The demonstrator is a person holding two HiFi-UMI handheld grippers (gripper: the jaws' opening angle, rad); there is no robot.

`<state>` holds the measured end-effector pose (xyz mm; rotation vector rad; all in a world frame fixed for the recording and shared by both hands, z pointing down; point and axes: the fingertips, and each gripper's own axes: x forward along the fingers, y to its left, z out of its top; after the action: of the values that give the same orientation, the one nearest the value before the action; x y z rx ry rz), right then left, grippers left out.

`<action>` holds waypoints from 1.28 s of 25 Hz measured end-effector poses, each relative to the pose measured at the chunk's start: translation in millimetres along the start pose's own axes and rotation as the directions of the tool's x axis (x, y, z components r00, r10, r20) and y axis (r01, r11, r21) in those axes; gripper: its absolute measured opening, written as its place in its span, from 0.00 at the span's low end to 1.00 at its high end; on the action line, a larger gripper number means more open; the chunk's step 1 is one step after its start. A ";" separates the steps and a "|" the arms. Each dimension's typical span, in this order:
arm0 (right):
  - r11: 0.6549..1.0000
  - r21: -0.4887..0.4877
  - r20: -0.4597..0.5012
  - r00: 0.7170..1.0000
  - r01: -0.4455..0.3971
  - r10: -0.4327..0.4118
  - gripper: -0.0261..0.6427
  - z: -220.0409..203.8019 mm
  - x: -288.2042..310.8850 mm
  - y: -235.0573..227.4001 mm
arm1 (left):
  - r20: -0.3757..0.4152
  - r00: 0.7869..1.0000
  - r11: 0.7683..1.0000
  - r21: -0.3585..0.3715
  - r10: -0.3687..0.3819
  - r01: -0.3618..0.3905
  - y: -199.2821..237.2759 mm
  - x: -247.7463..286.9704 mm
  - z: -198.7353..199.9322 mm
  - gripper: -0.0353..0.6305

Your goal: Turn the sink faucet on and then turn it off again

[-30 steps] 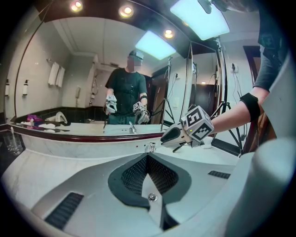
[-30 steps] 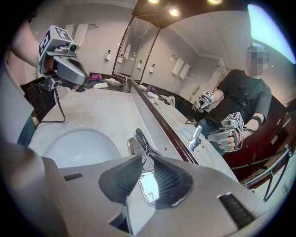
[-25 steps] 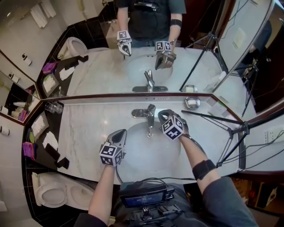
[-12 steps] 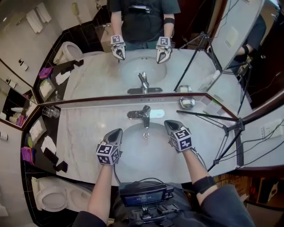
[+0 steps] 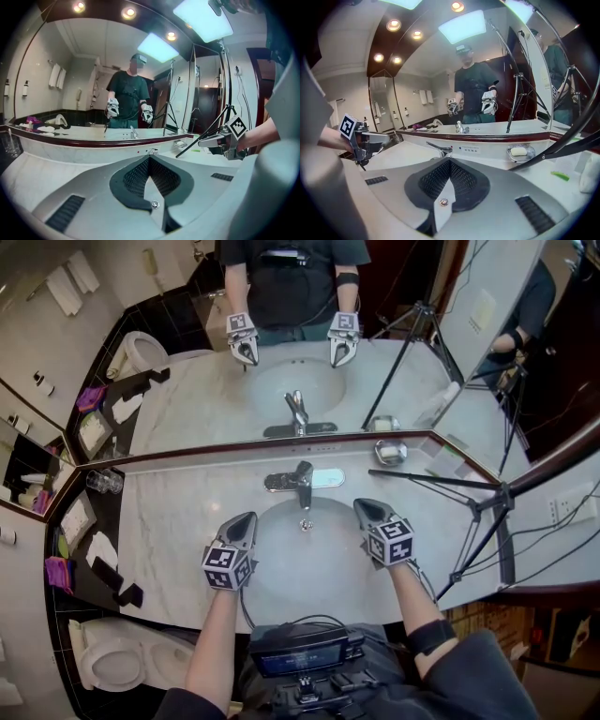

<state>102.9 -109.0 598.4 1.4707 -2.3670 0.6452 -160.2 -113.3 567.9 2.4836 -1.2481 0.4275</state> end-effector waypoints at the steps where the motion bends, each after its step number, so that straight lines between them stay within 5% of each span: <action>1: 1.000 -0.005 0.002 1.000 0.001 -0.001 0.07 0.6 0.7 0.0 | -0.002 1.000 1.000 0.005 0.002 -0.002 -0.6 0.4 -0.2 0.05; 6: 0.986 -0.159 -0.018 0.998 0.055 -0.059 0.07 0.9 12.8 -1.7 | 0.003 1.000 1.000 -0.010 0.012 -0.012 0.2 1.2 0.3 0.05; 13: 0.876 -0.481 -0.060 0.997 0.012 -0.046 0.15 21.4 53.3 32.4 | 0.006 1.000 1.000 -0.015 0.024 -0.023 4.9 -0.7 1.8 0.05; 22: 0.649 -0.754 -0.143 0.990 -0.101 -0.013 0.29 17.6 118.4 63.6 | 0.007 0.999 0.999 -0.018 0.043 -0.043 14.2 -8.7 1.5 0.05; 32: 0.402 -0.896 -0.222 0.974 -0.189 -0.036 0.31 3.7 172.5 75.9 | 0.007 0.998 0.997 -0.027 0.069 -0.069 30.1 -16.2 -0.1 0.05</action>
<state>-41.4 -215.0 657.1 0.7014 -1.9898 -0.4945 -194.0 -118.6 566.1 2.4282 -1.3376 0.4153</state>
